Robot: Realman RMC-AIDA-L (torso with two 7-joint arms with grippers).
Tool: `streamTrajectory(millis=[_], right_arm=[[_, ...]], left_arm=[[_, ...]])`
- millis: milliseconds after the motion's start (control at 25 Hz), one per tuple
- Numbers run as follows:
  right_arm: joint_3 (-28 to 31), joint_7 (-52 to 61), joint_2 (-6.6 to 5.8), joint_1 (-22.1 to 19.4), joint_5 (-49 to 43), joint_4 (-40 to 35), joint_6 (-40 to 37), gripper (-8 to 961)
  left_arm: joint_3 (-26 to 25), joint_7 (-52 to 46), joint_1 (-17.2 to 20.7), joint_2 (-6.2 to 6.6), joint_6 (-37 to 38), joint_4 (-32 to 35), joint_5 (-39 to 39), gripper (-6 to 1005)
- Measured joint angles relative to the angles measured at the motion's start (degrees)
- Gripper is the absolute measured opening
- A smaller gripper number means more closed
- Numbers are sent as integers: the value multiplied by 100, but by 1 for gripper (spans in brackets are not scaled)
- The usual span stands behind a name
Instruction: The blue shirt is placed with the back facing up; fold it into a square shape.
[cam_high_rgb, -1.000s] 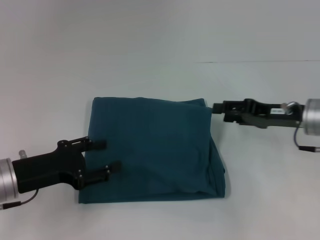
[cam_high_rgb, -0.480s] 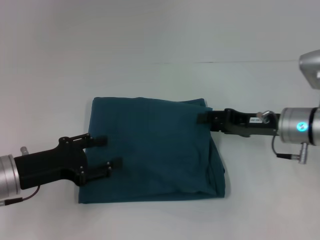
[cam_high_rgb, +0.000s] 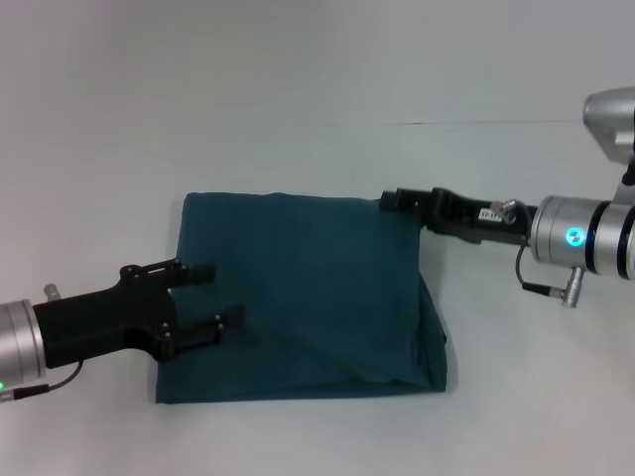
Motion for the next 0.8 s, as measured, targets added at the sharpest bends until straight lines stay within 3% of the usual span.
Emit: streamTrajectory(millis=[520,800], right_arm=[[20,-967,-19,2,614,-12,504,645],[265,-927,-201,-300,619,-203,366,643]], left_arm=[[-16,-30,-40,-25,-123,-14,-1,709],[-28,-97,-80,-52,-426,-91,-210,710]])
